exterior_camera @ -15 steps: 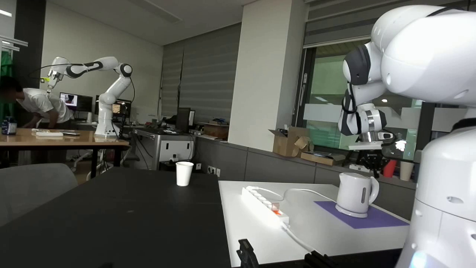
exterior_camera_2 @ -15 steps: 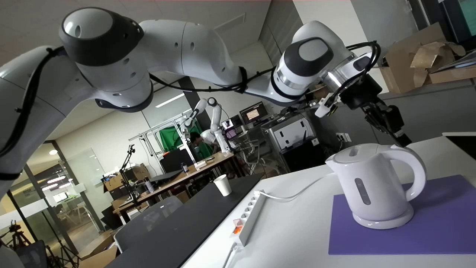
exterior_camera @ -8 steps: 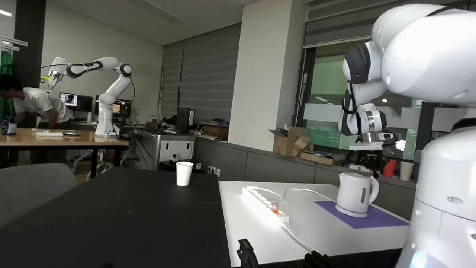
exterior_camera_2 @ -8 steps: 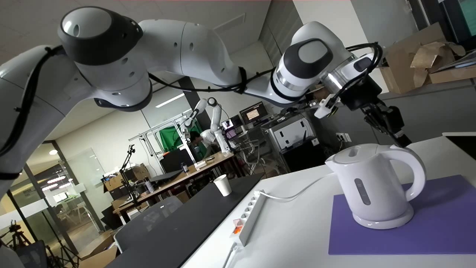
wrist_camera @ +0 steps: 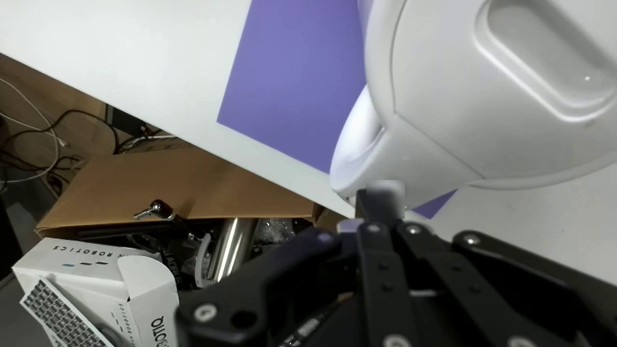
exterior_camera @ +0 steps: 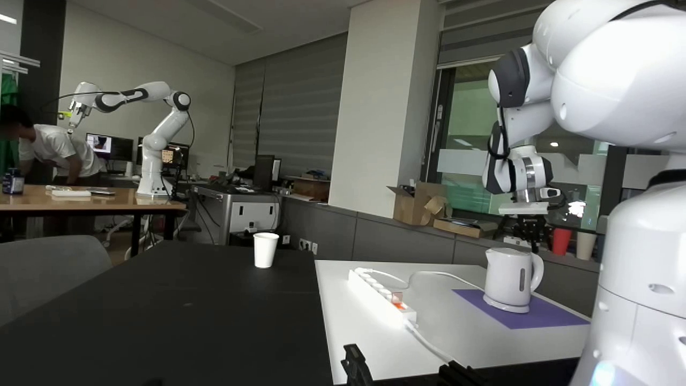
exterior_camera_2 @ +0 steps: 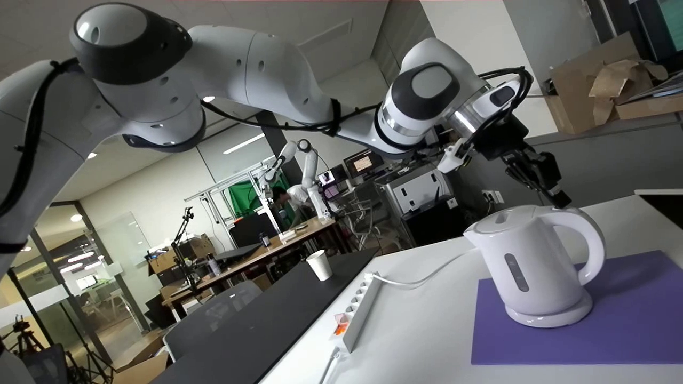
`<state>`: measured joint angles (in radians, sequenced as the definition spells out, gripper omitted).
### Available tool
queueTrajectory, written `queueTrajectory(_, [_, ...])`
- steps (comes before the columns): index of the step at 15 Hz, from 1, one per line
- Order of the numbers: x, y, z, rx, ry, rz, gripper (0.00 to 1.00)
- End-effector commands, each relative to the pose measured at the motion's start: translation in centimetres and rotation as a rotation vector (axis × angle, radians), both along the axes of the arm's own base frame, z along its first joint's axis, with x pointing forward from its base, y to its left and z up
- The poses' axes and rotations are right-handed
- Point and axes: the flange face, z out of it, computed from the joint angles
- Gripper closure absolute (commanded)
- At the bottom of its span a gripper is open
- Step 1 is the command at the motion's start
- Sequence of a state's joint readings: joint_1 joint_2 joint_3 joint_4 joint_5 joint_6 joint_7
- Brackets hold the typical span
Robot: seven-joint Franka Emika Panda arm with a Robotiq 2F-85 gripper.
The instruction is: Turn on the white kettle
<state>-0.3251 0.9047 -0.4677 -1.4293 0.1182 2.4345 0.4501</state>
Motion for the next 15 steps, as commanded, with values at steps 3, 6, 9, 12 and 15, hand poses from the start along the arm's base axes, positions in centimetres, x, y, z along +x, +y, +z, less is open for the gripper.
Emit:
queueTrajectory(3, [-0.7, 2.7, 1.0, 0.007, -0.009, 0.033, 1.0])
queueTrajectory(6, [-0.7, 3.3, 2.1, -0.014, -0.018, 0.046, 1.0])
queueTrajectory(9, [-0.5, 4.0, 3.5, -0.037, -0.037, 0.063, 1.0])
queueTrajectory(12, [-0.3, 4.8, 5.6, -0.067, -0.037, 0.089, 1.0])
queueTrajectory(15, [-0.3, 5.5, 8.1, -0.114, 0.029, 0.138, 1.0])
